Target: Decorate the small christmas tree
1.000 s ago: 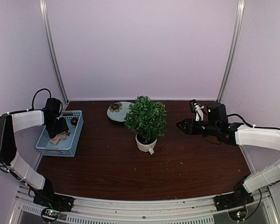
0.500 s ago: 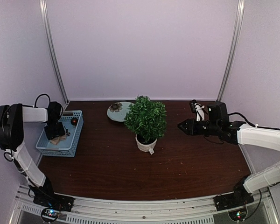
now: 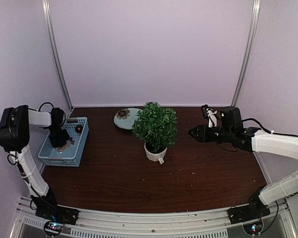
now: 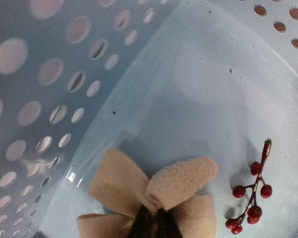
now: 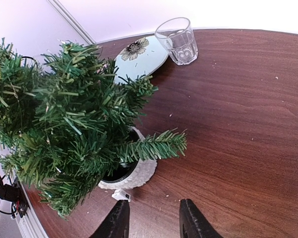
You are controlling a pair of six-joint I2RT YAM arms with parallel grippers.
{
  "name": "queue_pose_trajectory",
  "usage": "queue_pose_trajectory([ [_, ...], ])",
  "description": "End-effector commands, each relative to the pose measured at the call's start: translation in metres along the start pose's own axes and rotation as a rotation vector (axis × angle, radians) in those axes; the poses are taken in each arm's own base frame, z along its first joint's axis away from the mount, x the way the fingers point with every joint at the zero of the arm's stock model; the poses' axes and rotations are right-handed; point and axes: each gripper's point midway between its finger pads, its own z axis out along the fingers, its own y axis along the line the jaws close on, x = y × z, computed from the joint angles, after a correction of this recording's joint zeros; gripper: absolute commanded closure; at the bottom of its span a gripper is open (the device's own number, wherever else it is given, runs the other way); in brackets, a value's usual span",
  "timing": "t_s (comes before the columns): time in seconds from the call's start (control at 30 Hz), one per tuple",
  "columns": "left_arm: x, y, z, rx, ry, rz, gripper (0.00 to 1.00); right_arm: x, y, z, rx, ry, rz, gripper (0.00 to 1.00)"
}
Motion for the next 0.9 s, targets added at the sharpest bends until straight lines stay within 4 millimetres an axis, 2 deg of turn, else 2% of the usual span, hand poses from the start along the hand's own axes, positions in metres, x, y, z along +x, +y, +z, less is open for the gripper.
queue_pose_trajectory([
  [0.0, 0.008, -0.01, -0.002, 0.071, 0.037, 0.01, 1.0, -0.014, 0.006, -0.001, -0.019, -0.03, -0.004, 0.65],
  [0.27, -0.004, -0.022, -0.062, 0.127, -0.121, 0.07, 1.0, -0.015, 0.009, 0.0, -0.037, -0.027, -0.006, 0.65],
  [0.43, -0.01, -0.041, -0.118, 0.267, -0.251, 0.052, 1.0, -0.022, 0.019, -0.002, -0.078, -0.034, -0.019, 0.65],
  [0.6, 0.013, -0.093, -0.199, 0.622, -0.362, 0.058, 1.0, -0.035, 0.042, -0.009, -0.158, -0.058, -0.057, 0.64],
  [0.7, 0.031, -0.119, -0.258, 0.865, -0.442, -0.003, 1.0, -0.042, 0.067, -0.014, -0.208, -0.081, -0.095, 0.63],
  [0.83, 0.06, -0.138, -0.322, 1.073, -0.55, -0.056, 1.0, -0.046, 0.106, -0.022, -0.258, -0.108, -0.166, 0.63],
  [0.87, 0.073, -0.146, -0.336, 1.124, -0.553, -0.046, 1.0, -0.048, 0.115, -0.024, -0.26, -0.115, -0.188, 0.63],
])
